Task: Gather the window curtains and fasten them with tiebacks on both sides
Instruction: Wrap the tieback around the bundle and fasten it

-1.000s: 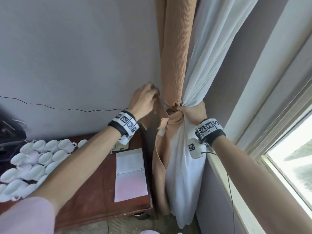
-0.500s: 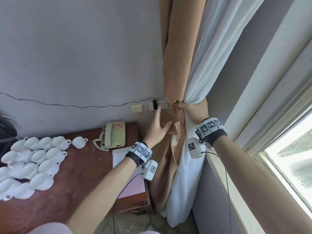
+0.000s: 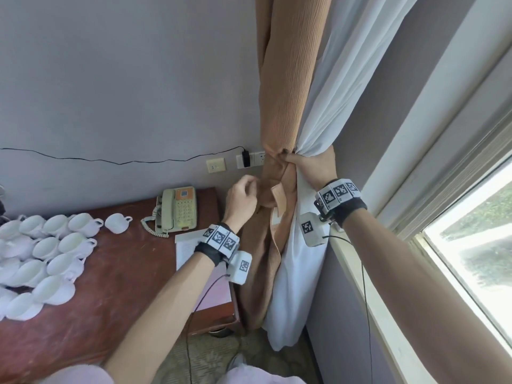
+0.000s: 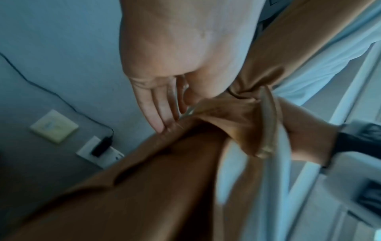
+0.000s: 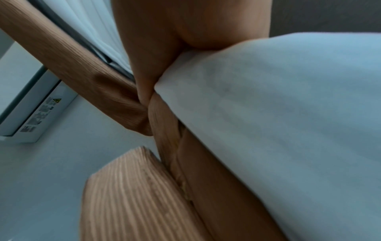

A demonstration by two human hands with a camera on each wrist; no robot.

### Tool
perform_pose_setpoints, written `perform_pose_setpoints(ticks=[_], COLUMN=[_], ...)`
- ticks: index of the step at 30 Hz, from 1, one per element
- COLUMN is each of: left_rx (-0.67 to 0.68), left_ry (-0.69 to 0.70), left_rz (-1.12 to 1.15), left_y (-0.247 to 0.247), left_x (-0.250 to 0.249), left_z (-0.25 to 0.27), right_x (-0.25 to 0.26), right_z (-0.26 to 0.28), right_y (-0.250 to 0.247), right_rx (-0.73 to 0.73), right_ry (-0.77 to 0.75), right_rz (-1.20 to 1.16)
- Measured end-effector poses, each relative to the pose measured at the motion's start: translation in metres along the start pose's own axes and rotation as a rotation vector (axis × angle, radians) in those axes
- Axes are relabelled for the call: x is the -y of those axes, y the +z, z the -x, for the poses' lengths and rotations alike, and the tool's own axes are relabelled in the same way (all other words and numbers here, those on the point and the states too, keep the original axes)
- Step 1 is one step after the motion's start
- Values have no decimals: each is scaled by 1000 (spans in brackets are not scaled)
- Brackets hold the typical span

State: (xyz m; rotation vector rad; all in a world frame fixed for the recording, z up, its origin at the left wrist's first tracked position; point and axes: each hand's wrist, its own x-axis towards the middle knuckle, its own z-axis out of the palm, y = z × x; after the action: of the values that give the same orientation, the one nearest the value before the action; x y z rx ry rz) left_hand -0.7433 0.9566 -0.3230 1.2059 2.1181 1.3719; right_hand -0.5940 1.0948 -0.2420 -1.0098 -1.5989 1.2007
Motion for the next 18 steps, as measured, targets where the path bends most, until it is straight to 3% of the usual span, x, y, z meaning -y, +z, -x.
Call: perform_pose_setpoints(ticks=[4, 6, 10, 15, 18], left_rx=[370, 455, 458, 562, 468], left_ry=[65, 74, 95, 95, 129], left_rz=[-208, -286, -445, -391, -297], left_y=[-12, -11, -12, -14, -26], left_x=[9, 8, 12, 33, 34], left_z=[-22, -26, -28, -18, -15], right_x=[-3, -3, -3, -4, -3], right_z=[0, 2, 2, -1, -3], right_y=[1, 1, -4, -6, -2], right_rx=[17, 17, 7, 10, 9], right_ry=[3, -5, -10, -15, -14], right_rz=[24, 35, 43, 26, 22])
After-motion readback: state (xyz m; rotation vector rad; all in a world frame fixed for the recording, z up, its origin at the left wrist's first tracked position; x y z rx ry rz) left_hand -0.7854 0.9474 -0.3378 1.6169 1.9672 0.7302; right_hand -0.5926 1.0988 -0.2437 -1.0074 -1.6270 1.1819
